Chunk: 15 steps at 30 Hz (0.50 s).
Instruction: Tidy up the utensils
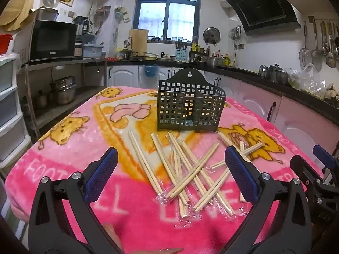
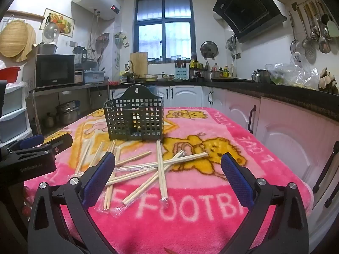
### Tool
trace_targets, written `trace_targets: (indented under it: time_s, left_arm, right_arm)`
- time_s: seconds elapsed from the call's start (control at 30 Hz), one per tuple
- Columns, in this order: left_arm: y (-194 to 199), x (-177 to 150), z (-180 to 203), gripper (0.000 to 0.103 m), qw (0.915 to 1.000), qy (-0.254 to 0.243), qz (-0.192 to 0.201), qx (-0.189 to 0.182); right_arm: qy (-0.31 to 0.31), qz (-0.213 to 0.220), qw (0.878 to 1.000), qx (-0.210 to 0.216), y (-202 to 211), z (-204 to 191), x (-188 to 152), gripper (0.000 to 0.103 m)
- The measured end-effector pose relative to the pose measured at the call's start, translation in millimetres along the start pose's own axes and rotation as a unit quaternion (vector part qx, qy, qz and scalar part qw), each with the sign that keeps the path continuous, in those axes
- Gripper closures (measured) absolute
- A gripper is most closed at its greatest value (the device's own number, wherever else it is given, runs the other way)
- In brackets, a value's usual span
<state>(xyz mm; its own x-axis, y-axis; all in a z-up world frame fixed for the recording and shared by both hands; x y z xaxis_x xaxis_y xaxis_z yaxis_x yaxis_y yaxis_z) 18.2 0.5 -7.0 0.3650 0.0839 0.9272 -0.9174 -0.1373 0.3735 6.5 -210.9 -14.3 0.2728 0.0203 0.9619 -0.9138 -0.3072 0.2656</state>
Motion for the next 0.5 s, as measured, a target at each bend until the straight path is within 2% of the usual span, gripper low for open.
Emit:
trace_targets:
  time_s: [0.5]
  left_arm:
    - [1.7, 2.9, 1.3, 0.01, 1.0, -0.002, 0.003, 0.001]
  right_arm:
    - [0.002, 0.004, 1.0, 0.0, 1.8, -0.6, 1.4, 0.006]
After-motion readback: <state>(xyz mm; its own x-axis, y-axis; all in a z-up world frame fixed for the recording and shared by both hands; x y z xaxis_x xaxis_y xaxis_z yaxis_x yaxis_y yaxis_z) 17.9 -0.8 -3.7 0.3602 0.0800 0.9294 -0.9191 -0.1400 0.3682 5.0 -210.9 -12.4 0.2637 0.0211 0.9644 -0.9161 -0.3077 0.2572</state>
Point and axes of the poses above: each gripper's, at about its wrist camera, not at the fingertips, and y roughly against the way its jaws point, z to its right, x to its top, the point moved 2 cm from there along -y, roughly the way its jaws point, and after that the axes turned 8 degrees about x, right-handed, at the moved point
